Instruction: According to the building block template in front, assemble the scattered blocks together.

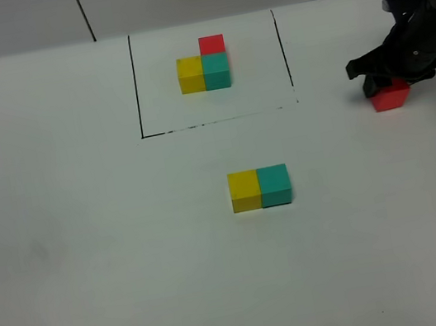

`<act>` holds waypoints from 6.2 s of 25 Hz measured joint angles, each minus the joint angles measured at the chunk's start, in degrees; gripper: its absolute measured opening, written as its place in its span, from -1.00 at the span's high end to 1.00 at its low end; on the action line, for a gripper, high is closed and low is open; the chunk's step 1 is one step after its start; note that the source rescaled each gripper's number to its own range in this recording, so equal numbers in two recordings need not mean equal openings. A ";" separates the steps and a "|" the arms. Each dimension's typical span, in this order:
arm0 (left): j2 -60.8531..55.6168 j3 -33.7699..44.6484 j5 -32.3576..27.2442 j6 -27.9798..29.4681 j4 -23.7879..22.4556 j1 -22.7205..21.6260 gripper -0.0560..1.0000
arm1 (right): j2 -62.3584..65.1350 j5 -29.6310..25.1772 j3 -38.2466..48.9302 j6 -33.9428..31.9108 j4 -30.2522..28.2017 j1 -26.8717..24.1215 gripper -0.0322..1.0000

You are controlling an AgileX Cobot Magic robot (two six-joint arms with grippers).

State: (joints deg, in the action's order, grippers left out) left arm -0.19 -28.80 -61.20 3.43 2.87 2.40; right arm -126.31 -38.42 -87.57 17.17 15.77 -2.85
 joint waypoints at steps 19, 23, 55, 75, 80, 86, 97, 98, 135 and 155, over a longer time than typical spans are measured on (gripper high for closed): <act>0.00 0.00 0.00 0.00 0.00 0.00 -0.78 | 1.04 -3.50 -2.61 -41.87 -17.38 25.46 0.90; 0.00 0.00 0.00 0.00 0.00 0.00 -0.78 | 1.04 -3.90 -2.61 -42.18 -16.39 26.72 0.90; 0.00 0.00 0.00 -0.17 0.00 0.00 -0.78 | -2.27 -3.17 -2.81 -42.29 -18.91 29.64 0.90; 0.00 0.00 0.00 -0.17 0.00 0.00 -0.78 | -1.15 0.92 0.67 -44.04 -19.00 30.48 0.90; 0.00 0.00 0.00 -0.17 0.00 0.00 -0.78 | -1.02 0.86 0.67 -45.23 -19.15 31.14 0.90; 0.00 0.00 0.00 -0.13 0.00 0.00 -0.78 | -0.91 0.08 0.67 -46.89 -20.61 31.30 0.90; 0.00 0.00 0.00 -0.07 0.00 0.00 -0.78 | -0.79 -2.21 0.67 -47.80 -21.69 31.66 0.90; 0.00 0.00 0.00 -0.07 0.00 0.00 -0.78 | -0.79 -2.23 0.67 -47.84 -21.74 31.66 0.90; 0.00 0.00 0.00 0.03 0.00 0.00 -0.78 | 0.23 -0.83 1.38 -44.10 -21.59 31.68 -0.83; 0.00 0.00 0.00 0.03 0.00 0.00 -0.78 | 13.19 -5.30 1.93 -29.62 -22.07 13.15 -1.00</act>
State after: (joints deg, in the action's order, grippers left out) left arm -0.19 -28.80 -61.20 3.47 2.87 2.40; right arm -113.12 -43.72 -85.64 -12.45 -6.31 10.30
